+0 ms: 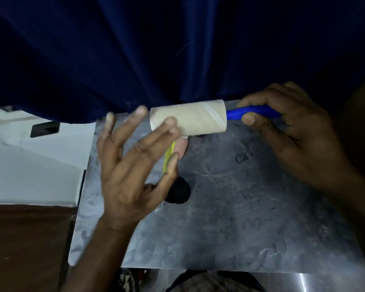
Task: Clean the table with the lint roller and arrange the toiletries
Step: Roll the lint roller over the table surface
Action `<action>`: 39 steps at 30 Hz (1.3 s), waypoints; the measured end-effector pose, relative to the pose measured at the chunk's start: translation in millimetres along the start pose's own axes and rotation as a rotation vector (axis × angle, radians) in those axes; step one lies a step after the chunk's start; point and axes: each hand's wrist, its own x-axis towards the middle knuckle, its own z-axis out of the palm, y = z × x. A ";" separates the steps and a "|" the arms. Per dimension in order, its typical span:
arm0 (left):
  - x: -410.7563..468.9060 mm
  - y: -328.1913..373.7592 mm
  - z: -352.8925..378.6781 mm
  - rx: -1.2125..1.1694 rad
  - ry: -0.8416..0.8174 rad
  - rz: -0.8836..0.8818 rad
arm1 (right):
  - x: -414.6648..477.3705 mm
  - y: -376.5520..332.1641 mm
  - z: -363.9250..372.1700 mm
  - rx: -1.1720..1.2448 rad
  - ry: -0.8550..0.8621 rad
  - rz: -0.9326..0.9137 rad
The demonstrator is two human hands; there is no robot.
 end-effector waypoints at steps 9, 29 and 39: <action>-17.2 30.0 42.7 -0.881 -0.040 -0.971 | -13.0 22.9 13.3 -0.039 0.028 0.144; -34.4 66.1 124.1 -1.333 -0.030 -1.602 | -125.6 27.2 99.0 -0.233 -0.191 0.487; -55.2 59.6 142.1 -1.443 -0.167 -1.498 | -134.2 20.0 113.6 0.145 -0.045 0.728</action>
